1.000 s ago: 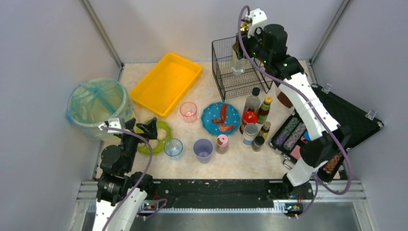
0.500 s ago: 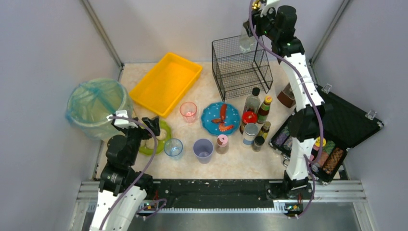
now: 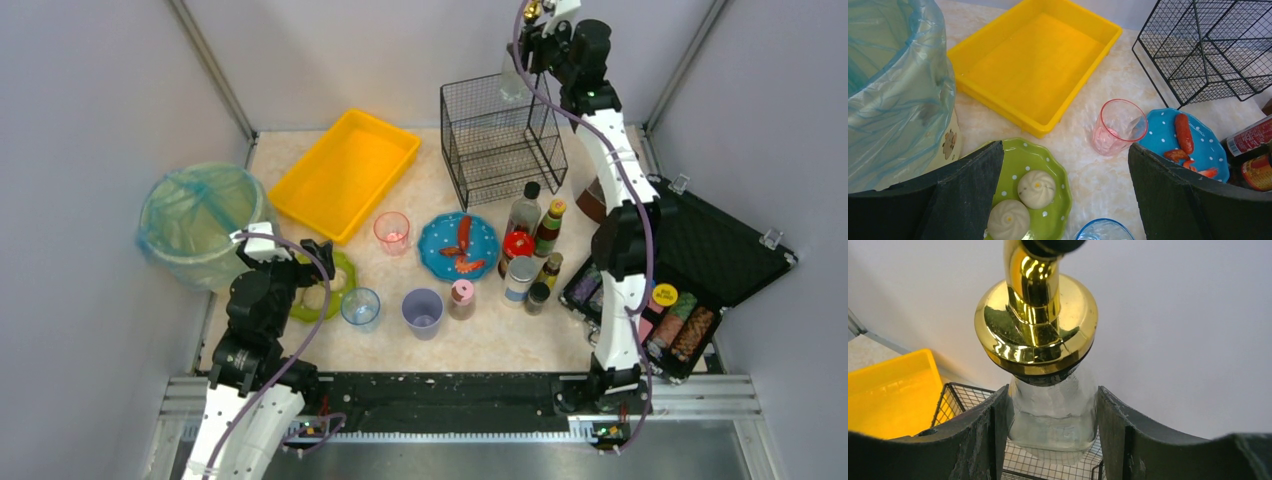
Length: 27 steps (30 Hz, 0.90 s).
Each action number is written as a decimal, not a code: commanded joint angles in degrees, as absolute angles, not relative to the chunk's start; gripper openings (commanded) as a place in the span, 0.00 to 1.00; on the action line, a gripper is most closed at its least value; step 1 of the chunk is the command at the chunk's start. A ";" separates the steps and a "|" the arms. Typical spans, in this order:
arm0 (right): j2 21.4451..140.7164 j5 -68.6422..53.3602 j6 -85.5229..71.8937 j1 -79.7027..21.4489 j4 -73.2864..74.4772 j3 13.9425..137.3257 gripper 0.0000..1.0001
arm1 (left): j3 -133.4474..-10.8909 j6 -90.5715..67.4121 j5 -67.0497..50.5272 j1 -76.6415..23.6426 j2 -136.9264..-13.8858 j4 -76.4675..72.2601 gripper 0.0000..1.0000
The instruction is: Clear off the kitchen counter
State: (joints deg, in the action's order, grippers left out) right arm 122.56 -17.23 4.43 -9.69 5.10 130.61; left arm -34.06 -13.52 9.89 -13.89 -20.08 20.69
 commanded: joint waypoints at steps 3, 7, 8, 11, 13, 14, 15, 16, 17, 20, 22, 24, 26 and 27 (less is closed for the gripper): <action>124.55 -17.18 4.52 -7.72 -6.10 133.62 0.00 | -34.35 -12.74 10.07 -13.54 -20.59 18.55 0.99; 125.95 -15.45 4.88 -6.94 -5.63 132.28 0.00 | -34.36 -12.75 10.06 -13.49 -20.67 18.55 0.99; 126.45 -14.81 4.77 -6.82 -5.58 132.01 0.00 | -34.37 -12.79 10.04 -13.45 -20.66 18.55 0.99; 128.06 -12.39 3.56 -6.35 -5.66 131.40 0.00 | -34.34 -12.74 10.00 -13.45 -20.58 18.54 0.99; 128.99 -11.27 2.73 -6.32 -6.40 130.44 0.00 | -34.36 -12.74 10.10 -13.45 -20.72 18.54 0.99; 129.47 -11.11 2.57 -6.26 -6.63 129.97 0.00 | -34.36 -12.76 10.11 -13.45 -20.74 18.54 0.99; 129.87 -11.01 2.41 -6.32 -6.70 129.55 0.00 | -34.34 -12.77 10.04 -13.45 -20.76 18.54 0.99; 130.32 -10.84 2.22 -6.32 -6.76 129.32 0.00 | -34.36 -12.75 9.95 -13.40 -20.77 18.59 0.99; 130.73 -10.53 1.94 -6.29 -6.88 129.03 0.00 | -34.36 -12.74 9.87 -13.36 -20.89 18.55 0.99; 131.63 -9.74 1.23 -6.19 -7.55 127.86 0.00 | -34.32 -12.74 9.87 -13.36 -20.89 18.55 0.99; 132.21 -9.78 0.56 -6.18 -7.98 127.30 0.00 | -34.35 -12.81 9.80 -13.36 -20.89 18.47 0.99; 132.96 -10.40 0.39 -6.24 -7.92 127.35 0.00 | -34.33 -12.75 9.73 -13.29 -20.92 18.46 0.99; 133.59 -10.88 -0.79 -6.23 -7.68 127.48 0.00 | -34.34 -12.81 9.70 -13.27 -21.00 18.46 0.99; 133.79 -10.83 -1.20 -6.21 -7.58 127.45 0.02 | -34.32 -12.75 9.70 -13.27 -20.98 18.46 0.99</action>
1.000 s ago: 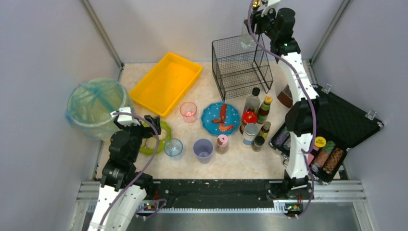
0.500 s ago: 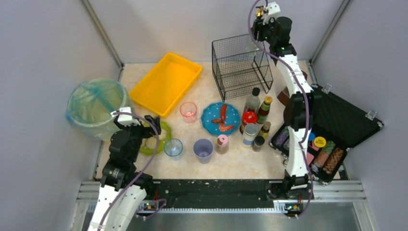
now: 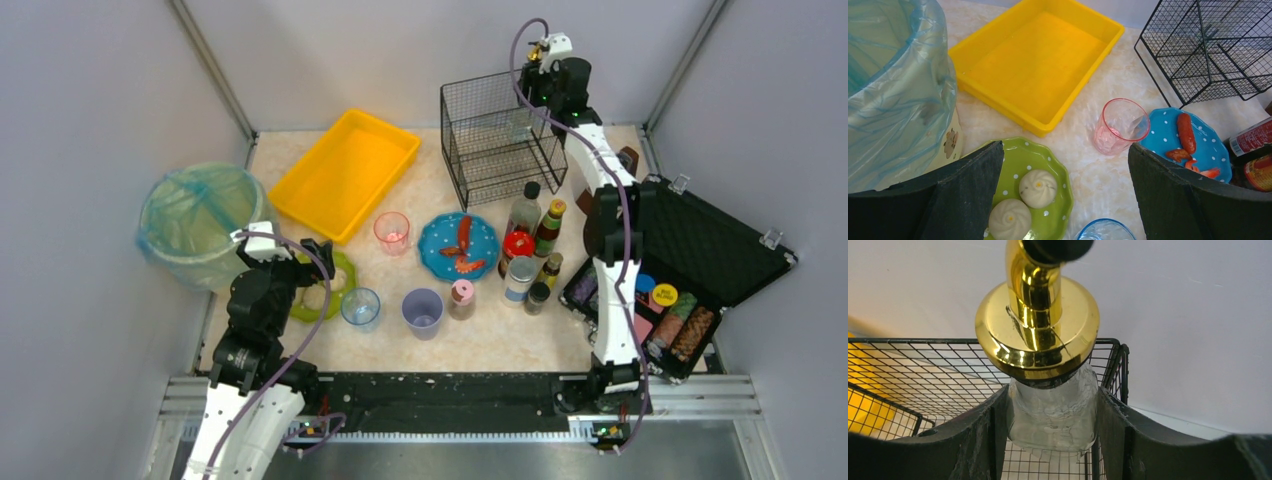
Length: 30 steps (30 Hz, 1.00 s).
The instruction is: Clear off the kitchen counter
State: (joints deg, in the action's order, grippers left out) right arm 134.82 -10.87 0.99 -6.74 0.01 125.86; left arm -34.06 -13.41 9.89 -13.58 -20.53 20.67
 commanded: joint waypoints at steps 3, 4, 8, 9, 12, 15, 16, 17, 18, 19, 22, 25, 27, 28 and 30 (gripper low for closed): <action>134.24 -9.86 -1.44 -6.19 -7.39 127.35 0.11 | -34.31 -12.74 9.67 -13.27 -21.03 18.43 0.99; 134.37 -9.58 -1.49 -6.23 -7.19 127.29 0.13 | -34.35 -12.74 9.66 -13.27 -21.03 18.38 0.99; 134.19 -9.15 -1.09 -6.24 -7.00 126.56 0.31 | -34.37 -12.77 9.54 -13.26 -21.04 18.37 0.99; 134.04 -9.14 -0.92 -6.19 -7.01 126.36 0.35 | -34.37 -12.75 9.56 -13.27 -21.05 18.37 0.99; 133.44 -9.01 -0.34 -6.19 -7.03 125.73 0.50 | -34.32 -12.77 9.57 -13.25 -20.90 18.39 0.99; 132.40 -8.96 -0.34 -6.24 -7.15 124.88 0.63 | -34.34 -12.74 9.47 -13.19 -20.87 18.46 0.99; 131.94 -9.04 -0.35 -6.18 -7.17 124.55 0.68 | -34.36 -12.74 9.49 -13.18 -20.78 18.46 0.99; 131.50 -9.06 -0.31 -6.22 -7.13 124.23 0.73 | -34.34 -12.79 9.44 -13.18 -20.69 18.46 0.99; 130.84 -9.13 -0.32 -6.22 -7.12 123.81 0.79 | -34.36 -12.75 9.46 -13.18 -20.66 18.46 0.99; 130.18 -9.14 -0.35 -6.24 -7.24 123.23 0.83 | -34.35 -12.74 9.42 -13.18 -20.59 18.46 0.99; 127.69 -9.18 1.51 -6.19 -7.83 121.30 0.90 | -34.36 -12.75 9.47 -13.18 -20.08 18.61 0.99; 124.69 -10.08 1.26 -6.21 -7.73 119.53 0.92 | -34.38 -12.83 9.53 -13.18 -19.13 18.78 0.99; 122.08 -10.89 0.67 -6.27 -7.40 117.98 0.93 | -34.45 -12.83 9.52 -13.18 -18.31 18.94 0.99; 119.94 -11.21 0.44 -6.30 -7.05 117.04 0.94 | -34.43 -12.91 9.55 -13.18 -17.83 19.06 0.99; 116.43 -11.54 -0.81 -6.25 -6.27 114.72 0.97 | -34.38 -13.00 9.45 -13.18 -16.39 19.12 0.99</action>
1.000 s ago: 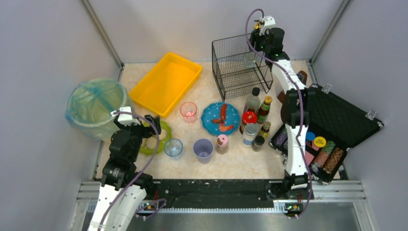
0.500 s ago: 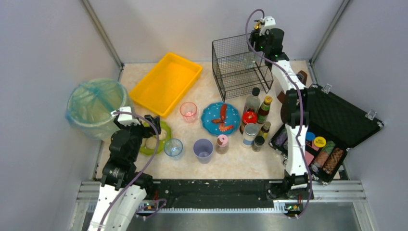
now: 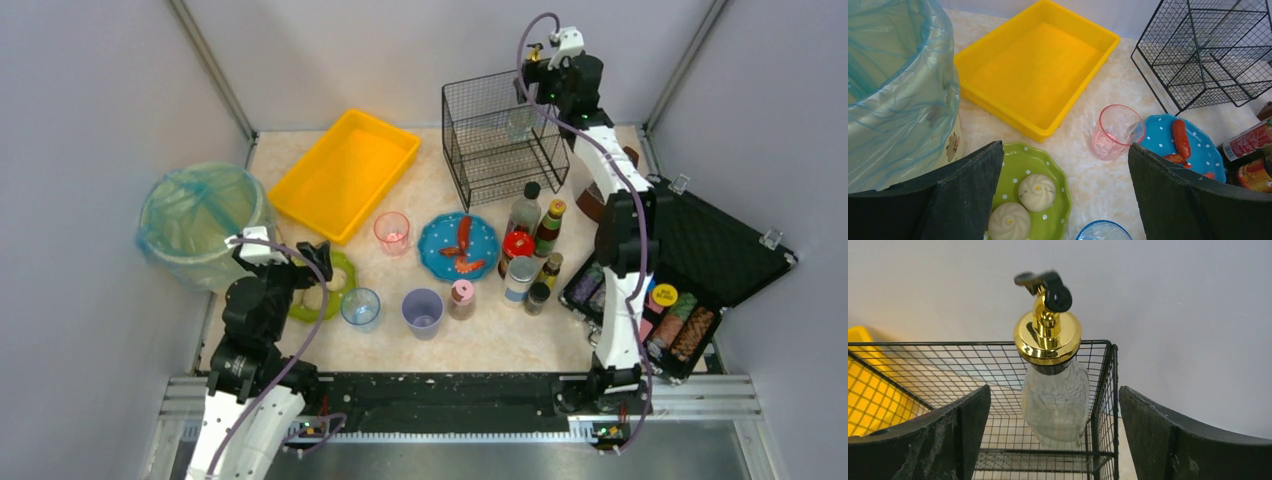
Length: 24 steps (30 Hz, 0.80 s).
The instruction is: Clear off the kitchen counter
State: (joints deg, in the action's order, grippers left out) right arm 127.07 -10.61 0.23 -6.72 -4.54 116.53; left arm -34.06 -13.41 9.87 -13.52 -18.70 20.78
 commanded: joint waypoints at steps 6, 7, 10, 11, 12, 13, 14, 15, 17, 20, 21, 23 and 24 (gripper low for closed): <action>103.86 -12.46 -3.46 -6.29 -2.02 103.59 0.99 | -34.54 -13.62 9.42 -13.18 -12.52 19.48 0.99; 101.51 -12.59 -3.84 -6.37 -0.83 101.51 0.99 | -34.54 -13.74 9.28 -13.18 -11.83 19.52 0.99; 94.22 -13.07 -3.81 -6.61 3.40 95.08 0.99 | -34.50 -13.97 9.16 -13.18 -9.41 19.73 0.99; 91.74 -13.27 -3.74 -6.76 4.49 92.90 0.99 | -34.53 -14.02 9.26 -13.18 -8.67 19.81 0.99; 89.05 -13.63 -3.41 -6.89 5.74 90.47 0.99 | -34.54 -14.06 9.47 -13.18 -8.06 19.90 0.99; 86.39 -14.00 -3.05 -7.04 6.90 88.22 0.99 | -34.52 -14.14 9.66 -13.18 -7.48 19.94 0.99; 83.57 -14.36 -2.64 -7.25 8.44 86.10 0.99 | -34.52 -14.19 9.67 -13.18 -7.02 20.01 0.99; 80.00 -14.64 -2.14 -7.50 9.90 83.96 0.99 | -34.61 -14.28 9.59 -13.21 -6.62 20.03 0.99; 74.83 -14.97 -1.51 -7.83 13.12 79.85 0.99 | -34.60 -14.48 9.07 -13.27 -6.04 19.91 0.99; 67.88 -16.82 -1.74 -8.17 15.90 73.81 0.98 | -34.71 -14.51 8.87 -13.27 -5.49 19.79 0.99; 66.13 -17.46 -1.90 -8.38 16.47 72.28 0.97 | -34.72 -14.44 9.13 -13.27 -5.38 19.84 0.99; 63.18 -19.60 -2.99 -8.87 16.71 69.32 0.96 | -34.72 -14.41 9.54 -13.27 -5.19 20.03 0.99; 62.05 -20.31 -3.44 -9.48 17.24 68.33 0.95 | -34.69 -14.49 9.61 -13.27 -5.12 20.10 0.99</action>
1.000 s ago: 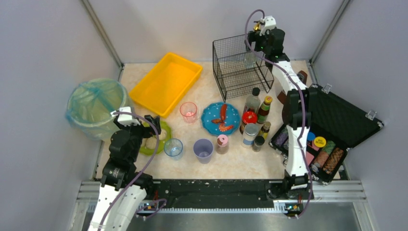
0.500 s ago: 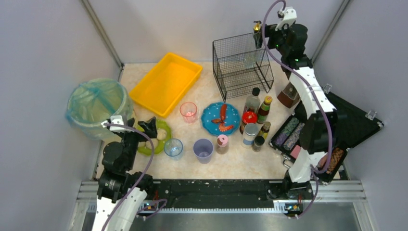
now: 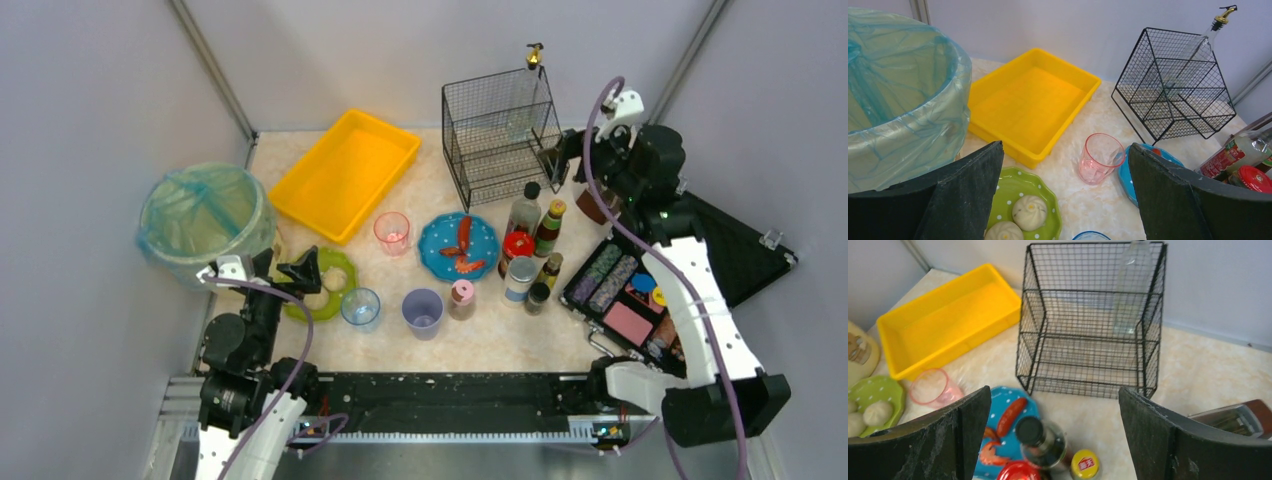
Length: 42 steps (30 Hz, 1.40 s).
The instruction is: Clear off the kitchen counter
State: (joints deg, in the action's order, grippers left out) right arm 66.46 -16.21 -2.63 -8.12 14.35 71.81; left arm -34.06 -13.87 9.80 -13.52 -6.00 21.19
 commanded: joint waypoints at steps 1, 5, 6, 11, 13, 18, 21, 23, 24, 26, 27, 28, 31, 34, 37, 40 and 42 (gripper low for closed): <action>61.17 -20.68 -3.59 -10.27 18.03 67.33 0.95 | -34.71 -14.50 9.61 -13.27 -5.22 20.13 0.99; 60.81 -15.16 -2.00 -15.06 22.39 65.15 0.93 | -34.71 -14.67 9.41 -13.27 -5.12 20.05 0.99; 61.27 -12.93 -1.54 -16.63 23.04 64.82 0.93 | -34.72 -14.68 9.40 -13.32 -5.10 20.04 0.99; 64.16 -1.91 -0.95 -22.40 22.10 63.48 0.92 | -34.72 -14.68 9.87 -13.36 -4.59 20.26 0.99; 64.99 -0.92 -2.18 -22.55 19.85 62.17 0.91 | -34.72 -14.68 10.17 -13.36 -4.45 20.39 0.99; 65.48 1.44 -4.40 -23.03 13.88 58.38 0.85 | -34.71 -14.75 10.06 -13.58 -4.35 20.37 0.99; 66.23 1.55 -5.08 -23.29 12.04 56.77 0.80 | -34.74 -14.68 10.16 -13.71 -4.17 20.41 0.99; 66.86 1.08 -5.29 -23.34 10.91 55.91 0.77 | -34.74 -14.68 10.27 -13.71 -4.10 20.41 0.99; 67.08 0.83 -5.48 -23.49 10.41 55.68 0.76 | -34.78 -14.68 10.33 -13.71 -4.06 20.39 0.99; 67.62 0.74 -5.70 -23.70 9.19 55.17 0.73 | -34.80 -14.68 10.45 -13.71 -3.98 20.49 0.99; 67.89 0.87 -5.72 -23.77 8.48 54.92 0.72 | -34.79 -14.68 10.53 -13.71 -3.90 20.48 0.99; 68.04 0.96 -5.77 -23.82 7.88 54.72 0.70 | -34.80 -14.68 10.55 -13.71 -3.89 20.48 0.99; 68.73 2.18 -5.74 -23.83 6.48 54.20 0.60 | -34.71 -14.68 10.55 -13.67 -3.93 20.48 0.99; 69.18 3.01 -5.73 -23.83 6.13 53.69 0.50 | -34.74 -14.68 10.46 -13.71 -3.87 20.58 0.99; 69.10 3.67 -5.71 -23.82 6.46 53.24 0.43 | -34.73 -14.77 10.52 -13.71 -3.90 20.57 0.99; 68.34 3.44 -5.41 -23.84 7.30 53.37 0.27 | -34.75 -14.77 10.46 -13.77 -3.89 20.57 0.99; 67.52 3.17 -5.24 -23.82 7.87 54.26 0.09 | -34.76 -14.81 10.54 -13.80 -3.85 20.57 0.99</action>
